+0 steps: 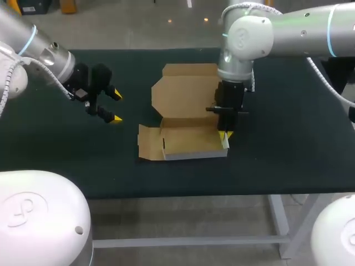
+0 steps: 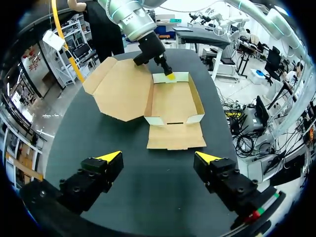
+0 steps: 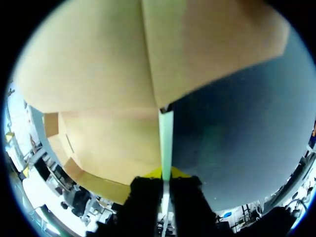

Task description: Assemble the packaging by folding the flat box into shape, placing the metal phone stand inside, and closing the box properly

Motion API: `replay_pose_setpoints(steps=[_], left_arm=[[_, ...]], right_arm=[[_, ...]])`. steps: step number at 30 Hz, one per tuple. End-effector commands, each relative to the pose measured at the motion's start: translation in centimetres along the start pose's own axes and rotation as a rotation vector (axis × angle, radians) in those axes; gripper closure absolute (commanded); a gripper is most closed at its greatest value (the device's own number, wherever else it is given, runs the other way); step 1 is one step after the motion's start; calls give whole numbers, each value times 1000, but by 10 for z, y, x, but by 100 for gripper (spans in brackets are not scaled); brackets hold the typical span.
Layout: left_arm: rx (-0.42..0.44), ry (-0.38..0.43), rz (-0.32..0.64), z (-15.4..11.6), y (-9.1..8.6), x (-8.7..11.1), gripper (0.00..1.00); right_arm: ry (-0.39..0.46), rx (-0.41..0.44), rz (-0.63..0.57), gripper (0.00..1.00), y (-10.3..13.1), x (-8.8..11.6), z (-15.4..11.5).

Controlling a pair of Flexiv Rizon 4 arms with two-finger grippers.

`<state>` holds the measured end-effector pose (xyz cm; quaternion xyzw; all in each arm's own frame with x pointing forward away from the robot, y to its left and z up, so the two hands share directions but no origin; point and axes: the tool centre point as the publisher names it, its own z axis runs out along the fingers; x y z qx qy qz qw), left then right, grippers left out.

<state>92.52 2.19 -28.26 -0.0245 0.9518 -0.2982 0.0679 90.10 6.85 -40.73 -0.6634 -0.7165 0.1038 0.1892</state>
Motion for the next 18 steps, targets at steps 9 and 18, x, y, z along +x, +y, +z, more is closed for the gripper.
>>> replay_pose_setpoints(steps=[9, 18], left_arm=[[-4, 1, 0, -1, -1, 0, 0], [-4, 1, 0, -1, -1, 0, 0]], right_arm=[[6, -68, 13, 86, 2, 0, 2], [4, -113, 22, 87, 6, 1, 3]])
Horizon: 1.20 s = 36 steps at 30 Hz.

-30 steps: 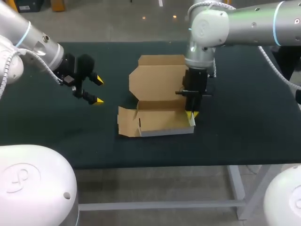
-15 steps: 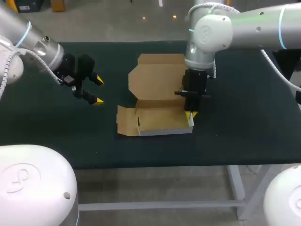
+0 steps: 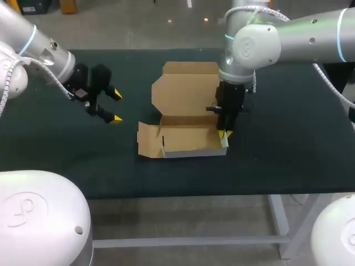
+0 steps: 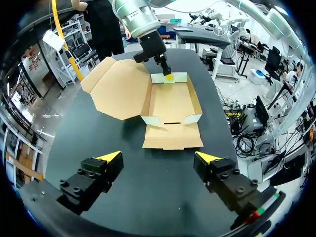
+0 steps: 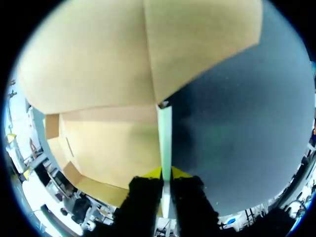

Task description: Assemble the packaging by folding the flat box into shape, placing the metal phone stand inside, and closing the box properly

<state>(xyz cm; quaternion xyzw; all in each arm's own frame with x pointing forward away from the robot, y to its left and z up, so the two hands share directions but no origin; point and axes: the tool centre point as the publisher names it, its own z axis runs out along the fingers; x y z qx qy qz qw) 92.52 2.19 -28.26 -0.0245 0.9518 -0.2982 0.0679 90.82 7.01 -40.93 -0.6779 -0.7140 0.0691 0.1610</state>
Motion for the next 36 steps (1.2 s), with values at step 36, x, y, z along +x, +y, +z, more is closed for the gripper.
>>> replay_pose_setpoints(steps=[36], left_arm=[[-4, 1, 0, -1, -1, 0, 0]], right_arm=[[-57, -198, 63, 88, 7, 1, 9]])
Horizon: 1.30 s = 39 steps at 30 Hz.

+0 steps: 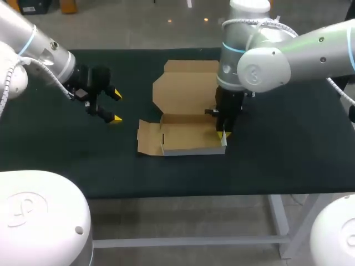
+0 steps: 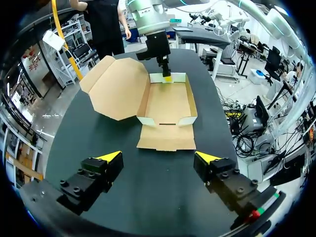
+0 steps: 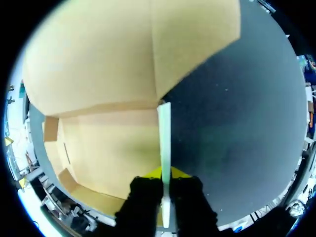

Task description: Assemble the packaging by folding the flat box into shape, placing the metal phone stand inside, and closing the box properly

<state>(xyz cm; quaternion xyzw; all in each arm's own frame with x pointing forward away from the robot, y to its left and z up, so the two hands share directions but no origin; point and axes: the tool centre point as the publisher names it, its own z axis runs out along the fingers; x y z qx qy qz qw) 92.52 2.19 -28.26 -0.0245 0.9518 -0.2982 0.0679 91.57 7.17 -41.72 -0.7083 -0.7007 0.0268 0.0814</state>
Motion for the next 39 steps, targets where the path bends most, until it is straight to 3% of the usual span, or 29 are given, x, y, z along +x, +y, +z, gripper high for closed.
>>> replay_pose_setpoints(steps=[1, 7, 10, 17, 25, 34, 39], left_arm=[[-4, 1, 0, -1, -1, 0, 0], [-4, 1, 0, -1, -1, 0, 0], [-4, 1, 0, -1, -1, 0, 0], [-4, 1, 0, -1, -1, 0, 0], [-4, 1, 0, -1, -1, 0, 0], [-4, 1, 0, -1, -1, 0, 0], [-4, 1, 0, -1, -1, 0, 0]], right_arm=[[-17, -29, 9, 88, -3, 1, 4], [-43, -46, 17, 87, -2, 2, 7], [-59, -48, 24, 100, -1, 2, 8], [-119, -31, 27, 100, 2, 2, 9], [-267, 24, 88, 100, 7, 3, 9], [-372, 63, 128, 100, 12, 2, 11], [-331, 22, 124, 100, 10, -2, 9]])
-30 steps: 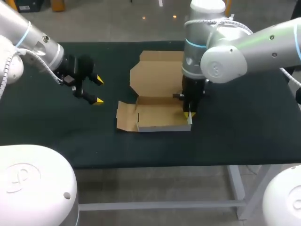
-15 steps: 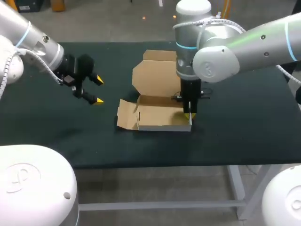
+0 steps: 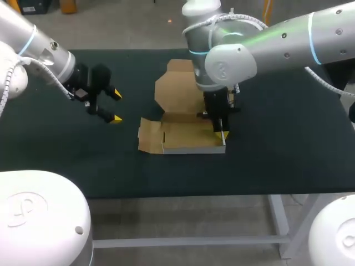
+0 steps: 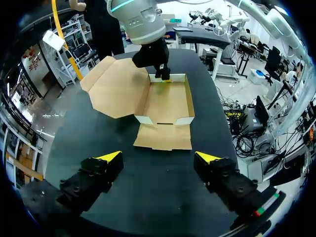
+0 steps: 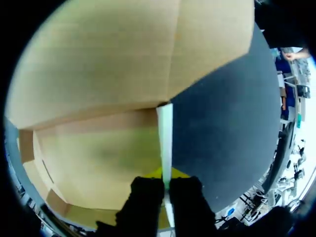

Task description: Assemble the packaging by folding the flat box into shape, placing the metal phone stand inside, and closing the box properly

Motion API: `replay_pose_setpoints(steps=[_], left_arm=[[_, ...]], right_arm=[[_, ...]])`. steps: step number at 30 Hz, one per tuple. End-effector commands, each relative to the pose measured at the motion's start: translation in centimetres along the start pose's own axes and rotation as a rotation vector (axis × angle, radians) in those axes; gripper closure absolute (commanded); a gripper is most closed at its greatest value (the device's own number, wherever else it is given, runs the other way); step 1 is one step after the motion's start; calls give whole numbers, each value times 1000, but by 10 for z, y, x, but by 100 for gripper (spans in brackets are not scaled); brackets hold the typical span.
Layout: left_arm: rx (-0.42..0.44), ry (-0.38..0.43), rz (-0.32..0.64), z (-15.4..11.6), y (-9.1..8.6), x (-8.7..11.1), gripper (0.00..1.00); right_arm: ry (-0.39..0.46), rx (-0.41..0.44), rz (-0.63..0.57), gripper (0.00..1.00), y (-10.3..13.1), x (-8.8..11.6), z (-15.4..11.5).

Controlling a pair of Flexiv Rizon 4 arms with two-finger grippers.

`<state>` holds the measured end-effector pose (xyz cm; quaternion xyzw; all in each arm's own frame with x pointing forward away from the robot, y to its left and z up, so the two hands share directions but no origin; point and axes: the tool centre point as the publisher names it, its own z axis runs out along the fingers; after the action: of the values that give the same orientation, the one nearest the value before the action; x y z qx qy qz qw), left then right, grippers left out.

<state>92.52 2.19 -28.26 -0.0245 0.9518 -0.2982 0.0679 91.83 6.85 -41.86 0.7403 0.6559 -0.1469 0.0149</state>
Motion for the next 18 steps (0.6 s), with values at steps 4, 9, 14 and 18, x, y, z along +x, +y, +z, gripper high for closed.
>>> replay_pose_setpoints(steps=[4, 9, 14, 18], left_arm=[[-4, 1, 0, -1, -1, 0, 0], [-4, 1, 0, -1, -1, 0, 0], [-4, 1, 0, -1, -1, 0, 0], [-4, 1, 0, -1, -1, 0, 0]], right_arm=[[88, -45, -70, 100, 0, 2, 1], [206, -67, -144, 100, -8, 0, -6], [253, -52, -178, 100, -8, 1, -7], [258, -42, -186, 100, -9, 5, -7]])
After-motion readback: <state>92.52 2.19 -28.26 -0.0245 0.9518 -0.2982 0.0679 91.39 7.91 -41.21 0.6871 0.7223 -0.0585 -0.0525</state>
